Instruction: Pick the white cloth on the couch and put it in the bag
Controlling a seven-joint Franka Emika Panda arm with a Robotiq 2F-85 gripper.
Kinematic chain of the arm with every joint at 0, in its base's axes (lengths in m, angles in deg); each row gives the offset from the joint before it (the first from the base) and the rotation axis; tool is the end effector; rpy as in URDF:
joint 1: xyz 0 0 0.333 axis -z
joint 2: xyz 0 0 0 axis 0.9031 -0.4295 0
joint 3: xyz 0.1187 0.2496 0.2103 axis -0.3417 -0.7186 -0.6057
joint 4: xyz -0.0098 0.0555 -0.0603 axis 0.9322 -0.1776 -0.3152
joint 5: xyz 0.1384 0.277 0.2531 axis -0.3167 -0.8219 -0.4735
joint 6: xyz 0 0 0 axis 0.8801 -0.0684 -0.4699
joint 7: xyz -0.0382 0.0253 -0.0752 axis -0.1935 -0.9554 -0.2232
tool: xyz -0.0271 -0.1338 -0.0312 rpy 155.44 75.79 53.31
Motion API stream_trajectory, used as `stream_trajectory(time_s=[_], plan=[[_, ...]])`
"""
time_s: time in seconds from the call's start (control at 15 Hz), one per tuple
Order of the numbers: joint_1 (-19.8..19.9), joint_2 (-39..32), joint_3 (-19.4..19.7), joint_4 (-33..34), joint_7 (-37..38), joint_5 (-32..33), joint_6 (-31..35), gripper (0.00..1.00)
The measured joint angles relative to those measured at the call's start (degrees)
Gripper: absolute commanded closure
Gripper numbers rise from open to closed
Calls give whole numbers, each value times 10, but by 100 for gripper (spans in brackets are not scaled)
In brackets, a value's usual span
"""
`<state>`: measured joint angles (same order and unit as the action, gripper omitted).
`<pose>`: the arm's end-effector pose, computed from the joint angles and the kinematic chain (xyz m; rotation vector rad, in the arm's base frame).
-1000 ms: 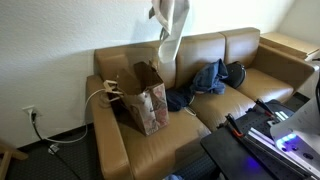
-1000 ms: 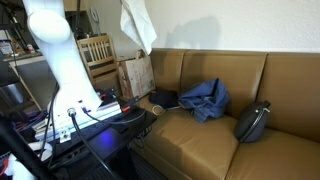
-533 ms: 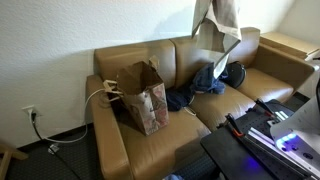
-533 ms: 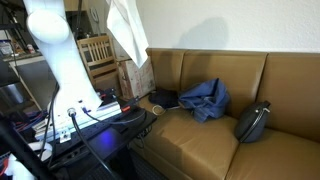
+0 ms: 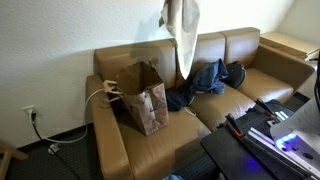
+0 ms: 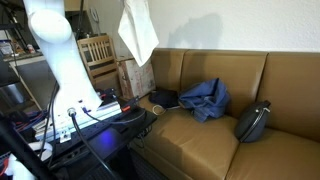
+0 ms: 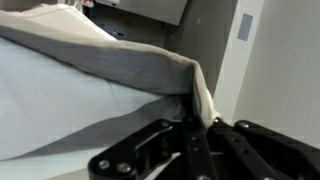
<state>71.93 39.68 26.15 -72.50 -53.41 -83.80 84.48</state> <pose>0.6029 0.0621 0.7092 -1.4194 -0.3574 -0.0385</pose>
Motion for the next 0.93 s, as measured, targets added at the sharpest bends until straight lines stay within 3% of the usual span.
stream_trajectory(time_s=[0.2,0.47,0.67,0.93], plan=[[-30,-19,0,-1,-117,57,61,99],[-53,-25,-2,-14,-248,76,131,99],[-45,0,-2,-27,-262,90,53,98],[-35,22,-1,-39,-251,91,34,98]])
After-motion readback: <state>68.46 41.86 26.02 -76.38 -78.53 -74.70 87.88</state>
